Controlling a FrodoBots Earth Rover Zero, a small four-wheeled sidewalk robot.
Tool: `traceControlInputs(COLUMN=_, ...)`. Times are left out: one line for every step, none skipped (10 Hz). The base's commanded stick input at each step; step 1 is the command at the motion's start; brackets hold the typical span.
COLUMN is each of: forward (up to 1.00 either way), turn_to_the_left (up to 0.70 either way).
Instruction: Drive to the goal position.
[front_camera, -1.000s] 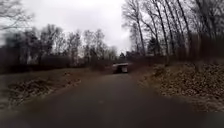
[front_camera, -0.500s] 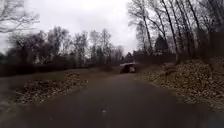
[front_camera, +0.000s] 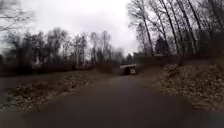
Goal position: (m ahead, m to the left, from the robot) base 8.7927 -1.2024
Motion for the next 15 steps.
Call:
traceControlInputs(forward=1.00, turn_to_the_left=0.00)
traceControlInputs(forward=1.00, turn_to_the_left=0.00)
traceControlInputs(forward=1.00, turn_to_the_left=0.00)
traceControlInputs(forward=1.00, turn_to_the_left=0.00)
traceControlInputs(forward=1.00, turn_to_the_left=0.00)
traceControlInputs(forward=1.00, turn_to_the_left=0.00)
traceControlInputs(forward=1.00, turn_to_the_left=0.00)
traceControlInputs(forward=1.00, turn_to_the_left=0.00)
traceControlInputs(forward=1.00, turn_to_the_left=0.05)
traceControlInputs(forward=1.00, turn_to_the_left=0.14)
traceControlInputs(forward=1.00, turn_to_the_left=0.23)
traceControlInputs(forward=1.00, turn_to_the_left=0.32)
traceControlInputs(forward=1.00, turn_to_the_left=0.40)
traceControlInputs(forward=1.00, turn_to_the_left=0.40)
traceControlInputs(forward=1.00, turn_to_the_left=0.40)
